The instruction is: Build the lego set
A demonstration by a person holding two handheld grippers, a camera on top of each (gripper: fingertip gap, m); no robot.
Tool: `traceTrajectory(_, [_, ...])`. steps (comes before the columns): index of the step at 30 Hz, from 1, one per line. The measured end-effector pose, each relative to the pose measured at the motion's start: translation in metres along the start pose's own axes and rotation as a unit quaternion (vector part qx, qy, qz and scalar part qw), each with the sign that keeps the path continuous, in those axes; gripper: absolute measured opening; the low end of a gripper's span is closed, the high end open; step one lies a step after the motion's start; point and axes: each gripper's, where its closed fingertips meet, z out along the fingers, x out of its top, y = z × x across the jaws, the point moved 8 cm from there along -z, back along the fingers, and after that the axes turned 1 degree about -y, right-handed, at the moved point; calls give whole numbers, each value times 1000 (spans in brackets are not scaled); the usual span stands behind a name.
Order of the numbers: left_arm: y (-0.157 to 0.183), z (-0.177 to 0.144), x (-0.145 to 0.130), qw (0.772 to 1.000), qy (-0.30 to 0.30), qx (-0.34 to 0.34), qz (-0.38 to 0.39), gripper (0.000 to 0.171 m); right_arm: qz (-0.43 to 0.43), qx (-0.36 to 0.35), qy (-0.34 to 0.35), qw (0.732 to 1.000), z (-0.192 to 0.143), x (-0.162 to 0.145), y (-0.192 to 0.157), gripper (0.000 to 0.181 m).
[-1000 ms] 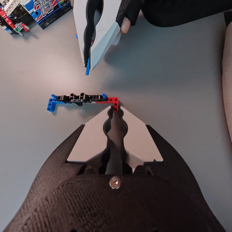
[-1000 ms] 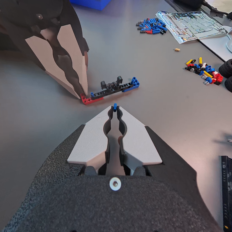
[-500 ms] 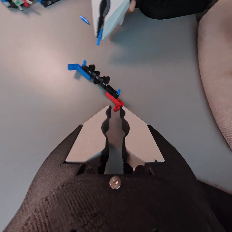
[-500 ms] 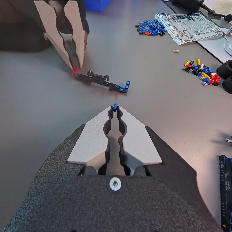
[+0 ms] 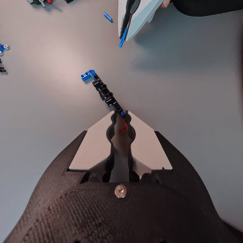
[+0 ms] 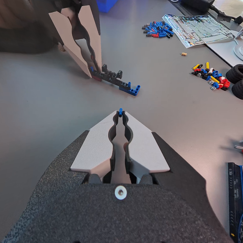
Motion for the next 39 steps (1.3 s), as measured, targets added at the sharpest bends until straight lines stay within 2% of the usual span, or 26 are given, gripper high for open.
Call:
traceTrajectory(8, [2, -5, -7, 991, 27, -113, 62, 7, 0, 3, 0, 1000, 0, 0, 0, 4])
traceTrajectory(12, [-10, -9, -9, 995, 27, -85, 44, 20, 3, 1, 2, 1000, -1, 0, 1, 3])
traceTrajectory(17, [-8, -17, -7, 996, 49, -65, 47, 28, 5, 5, -2, 1000, 1, -2, 1, 4])
traceTrajectory(23, [-4, -8, -9, 996, 30, -62, 57, 20, 7, 7, -4, 1000, 4, -2, 0, 3])
traceTrajectory(31, [-5, -5, -9, 996, 34, -59, 54, 7, 5, 5, 0, 1000, 2, 0, 0, 3])
traceTrajectory(35, [-7, -5, -8, 997, 38, -54, 51, 8, 3, 5, 1, 1000, 1, 0, -1, 3])
traceTrajectory(39, [-6, -5, -8, 997, 40, -52, 49, 21, 3, 6, 3, 1000, 0, 0, -1, 3])
